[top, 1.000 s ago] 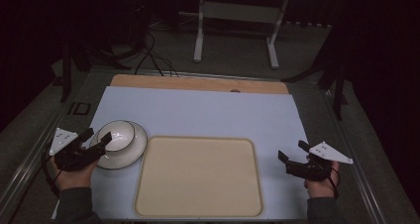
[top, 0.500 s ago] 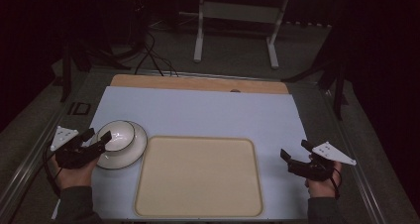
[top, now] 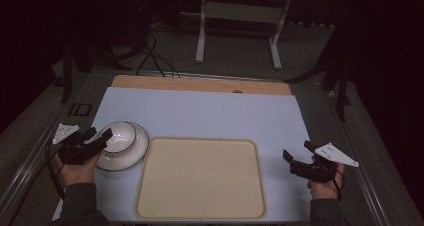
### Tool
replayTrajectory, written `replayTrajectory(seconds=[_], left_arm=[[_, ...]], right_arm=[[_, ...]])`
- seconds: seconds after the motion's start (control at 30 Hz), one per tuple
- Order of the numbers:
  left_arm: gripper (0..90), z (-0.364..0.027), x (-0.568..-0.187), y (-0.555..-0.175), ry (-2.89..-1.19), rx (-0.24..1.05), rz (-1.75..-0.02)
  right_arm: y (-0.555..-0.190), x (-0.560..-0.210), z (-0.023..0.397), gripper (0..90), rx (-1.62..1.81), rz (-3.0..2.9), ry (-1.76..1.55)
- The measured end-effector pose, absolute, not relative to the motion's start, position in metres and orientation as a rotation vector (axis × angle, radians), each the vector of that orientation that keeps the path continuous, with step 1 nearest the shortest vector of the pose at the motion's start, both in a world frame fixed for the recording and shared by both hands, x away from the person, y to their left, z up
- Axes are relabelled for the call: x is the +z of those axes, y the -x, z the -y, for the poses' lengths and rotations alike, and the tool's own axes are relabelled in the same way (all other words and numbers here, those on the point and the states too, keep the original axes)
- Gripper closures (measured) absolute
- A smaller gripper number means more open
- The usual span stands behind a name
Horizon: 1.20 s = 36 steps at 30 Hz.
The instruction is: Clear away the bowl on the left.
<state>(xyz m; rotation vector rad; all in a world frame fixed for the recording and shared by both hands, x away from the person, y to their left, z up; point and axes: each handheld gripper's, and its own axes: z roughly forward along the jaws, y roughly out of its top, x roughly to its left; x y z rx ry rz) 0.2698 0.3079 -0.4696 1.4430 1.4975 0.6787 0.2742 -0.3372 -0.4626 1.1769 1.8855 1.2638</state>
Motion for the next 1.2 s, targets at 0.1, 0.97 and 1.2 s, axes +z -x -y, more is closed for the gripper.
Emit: replayTrajectory(seconds=[0.1,0.97,1.2], left_arm=[[38.9,-0.31,-0.47,-0.271,-1.434,0.678,-1.514],[38.5,-0.321,-0.488,-0.297,-1.44,0.657,-1.618],[37.6,-0.319,-0.492,-0.3,-1.469,0.653,-1.655]], right_arm=[[-0.273,-0.462,0.338,11.5,1.272,-1.872,-1.174],[-0.268,-0.457,0.339,11.5,1.318,-1.838,-1.094],[-0.268,-0.457,0.34,11.5,1.321,-1.836,-1.095]])
